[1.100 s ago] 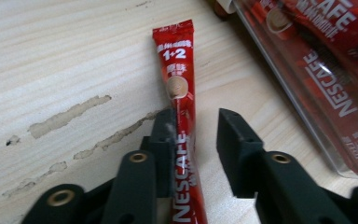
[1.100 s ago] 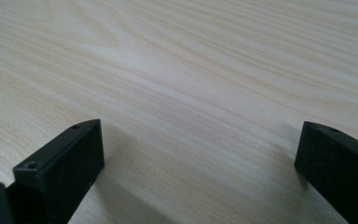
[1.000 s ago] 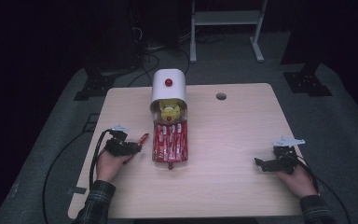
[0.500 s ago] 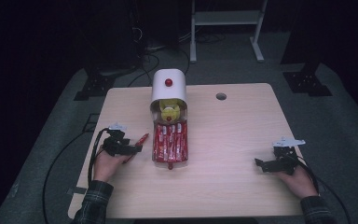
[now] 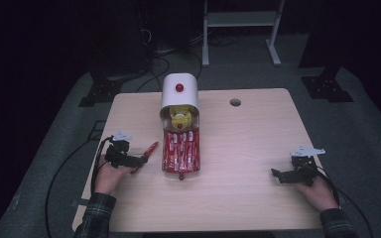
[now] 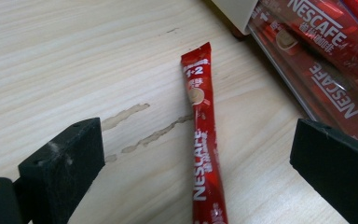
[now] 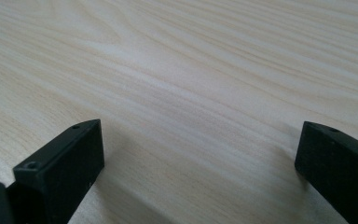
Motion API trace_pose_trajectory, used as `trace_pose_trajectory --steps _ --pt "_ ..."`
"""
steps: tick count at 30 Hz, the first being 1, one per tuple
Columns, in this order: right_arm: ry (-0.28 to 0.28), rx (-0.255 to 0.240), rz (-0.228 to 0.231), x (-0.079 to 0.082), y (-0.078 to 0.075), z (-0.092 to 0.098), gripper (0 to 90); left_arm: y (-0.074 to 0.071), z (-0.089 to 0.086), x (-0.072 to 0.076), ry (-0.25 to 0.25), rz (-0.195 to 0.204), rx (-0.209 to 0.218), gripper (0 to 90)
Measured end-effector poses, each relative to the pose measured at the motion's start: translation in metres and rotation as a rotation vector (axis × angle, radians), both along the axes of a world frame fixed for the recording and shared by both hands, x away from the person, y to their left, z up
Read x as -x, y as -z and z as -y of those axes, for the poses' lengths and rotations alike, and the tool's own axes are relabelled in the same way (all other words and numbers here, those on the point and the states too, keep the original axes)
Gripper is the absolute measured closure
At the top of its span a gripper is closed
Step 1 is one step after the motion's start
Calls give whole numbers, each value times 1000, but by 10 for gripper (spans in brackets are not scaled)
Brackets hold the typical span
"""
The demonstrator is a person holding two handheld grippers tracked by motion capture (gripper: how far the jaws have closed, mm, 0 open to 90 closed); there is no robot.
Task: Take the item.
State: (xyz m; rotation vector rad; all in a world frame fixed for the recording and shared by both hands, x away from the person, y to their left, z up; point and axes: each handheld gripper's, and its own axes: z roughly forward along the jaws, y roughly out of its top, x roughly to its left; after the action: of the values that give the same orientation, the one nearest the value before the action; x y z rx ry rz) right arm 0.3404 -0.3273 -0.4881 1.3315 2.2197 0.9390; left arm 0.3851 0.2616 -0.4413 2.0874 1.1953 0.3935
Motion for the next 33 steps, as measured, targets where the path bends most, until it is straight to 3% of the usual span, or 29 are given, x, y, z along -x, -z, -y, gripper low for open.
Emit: trace_pose_trajectory --steps 11,23,33 --pt "0 0 0 0 0 0 4 0 -18 10 -32 14 0 19" --pt "0 0 0 0 0 0 4 11 -30 25 -22 23 -17 18" --pt "-1 1 2 0 0 0 4 24 -35 38 -1 3 -90 18"
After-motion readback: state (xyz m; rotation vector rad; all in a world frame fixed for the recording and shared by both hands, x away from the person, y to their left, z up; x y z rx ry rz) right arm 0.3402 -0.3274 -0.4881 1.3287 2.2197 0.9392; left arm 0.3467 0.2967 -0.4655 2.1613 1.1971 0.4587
